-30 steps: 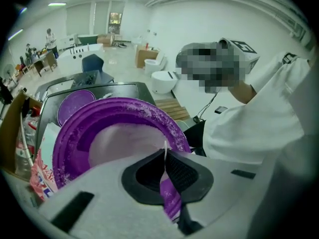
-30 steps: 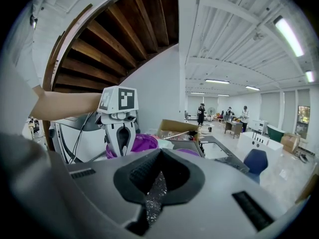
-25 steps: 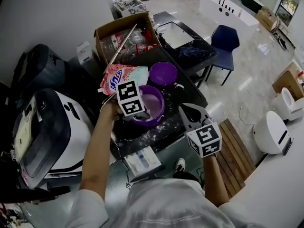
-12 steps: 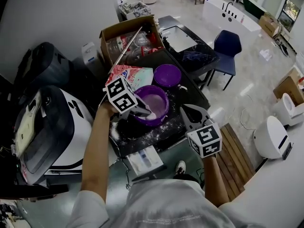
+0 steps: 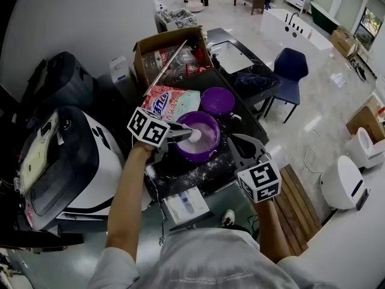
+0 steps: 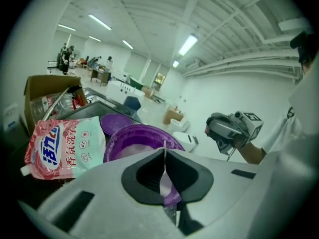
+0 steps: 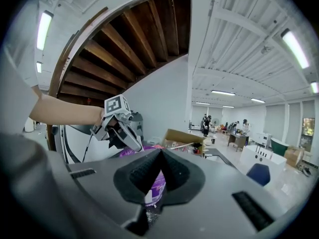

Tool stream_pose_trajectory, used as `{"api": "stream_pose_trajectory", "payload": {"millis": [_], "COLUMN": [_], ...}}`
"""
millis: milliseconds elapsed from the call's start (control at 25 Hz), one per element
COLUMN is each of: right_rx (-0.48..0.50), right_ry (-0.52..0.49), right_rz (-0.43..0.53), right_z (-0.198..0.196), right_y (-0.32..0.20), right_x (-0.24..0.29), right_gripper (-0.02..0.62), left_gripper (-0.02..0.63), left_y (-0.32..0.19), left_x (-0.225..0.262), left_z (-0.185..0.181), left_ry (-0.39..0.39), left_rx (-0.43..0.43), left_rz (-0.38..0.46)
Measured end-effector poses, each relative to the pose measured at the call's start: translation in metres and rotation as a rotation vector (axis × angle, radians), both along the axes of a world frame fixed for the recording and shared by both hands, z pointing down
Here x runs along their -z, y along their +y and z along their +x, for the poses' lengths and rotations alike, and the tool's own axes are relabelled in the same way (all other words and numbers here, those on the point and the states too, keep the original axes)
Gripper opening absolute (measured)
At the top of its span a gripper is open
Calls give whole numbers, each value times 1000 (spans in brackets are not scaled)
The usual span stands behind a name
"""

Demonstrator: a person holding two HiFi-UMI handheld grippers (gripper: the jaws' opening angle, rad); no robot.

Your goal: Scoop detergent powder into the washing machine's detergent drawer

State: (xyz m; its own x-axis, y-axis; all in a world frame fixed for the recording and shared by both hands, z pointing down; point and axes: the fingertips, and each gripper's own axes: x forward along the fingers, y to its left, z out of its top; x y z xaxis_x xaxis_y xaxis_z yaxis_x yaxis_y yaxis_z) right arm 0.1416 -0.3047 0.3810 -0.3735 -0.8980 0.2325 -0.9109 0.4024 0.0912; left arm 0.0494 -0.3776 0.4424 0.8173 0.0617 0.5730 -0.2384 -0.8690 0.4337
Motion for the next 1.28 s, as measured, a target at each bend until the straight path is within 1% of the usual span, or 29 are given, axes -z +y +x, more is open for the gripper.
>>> {"api": "stream_pose_trajectory", "payload": {"millis": [200, 360, 440, 600, 800, 880, 920, 1000, 1120, 1280], "right_rx": [-24, -40, -48, -86, -131, -139, -138, -121, -57, 39], "right_ry": [18, 36, 52, 80, 80, 68, 65, 62, 53, 47], "right_rz": [14, 17, 20, 13, -24, -42, -51, -67, -84, -89], "right_z": [-3, -11, -14, -19, -30, -34, -36, -41, -52, -62], "right_y": [-3, 1, 6, 17, 42, 53, 58, 68, 79, 94], "right_x": [9, 14, 16, 14, 1, -7, -10, -18, -28, -40], "right_gripper": [6, 6, 6, 6, 6, 6, 6, 6, 6, 6], "left_gripper": [14, 14, 14, 14, 14, 14, 14, 14, 14, 14], "left_y": [-13, -17, -14, -7, 16, 32, 41, 58, 83, 119], "left_x": [34, 52, 57, 62, 50, 43, 42, 42, 33, 13], "left_z": [-6, -19, -26, -43, -68, -77, -80, -87, -103, -122], "left_ry": [209, 343, 404, 505, 591, 629, 661, 715, 730, 737], "left_rx": [173, 289, 334, 390, 427, 452, 461, 481, 546, 660], "left_rz": [-8, -23, -42, -103, -203, -280, -321, -369, -370, -358]}}
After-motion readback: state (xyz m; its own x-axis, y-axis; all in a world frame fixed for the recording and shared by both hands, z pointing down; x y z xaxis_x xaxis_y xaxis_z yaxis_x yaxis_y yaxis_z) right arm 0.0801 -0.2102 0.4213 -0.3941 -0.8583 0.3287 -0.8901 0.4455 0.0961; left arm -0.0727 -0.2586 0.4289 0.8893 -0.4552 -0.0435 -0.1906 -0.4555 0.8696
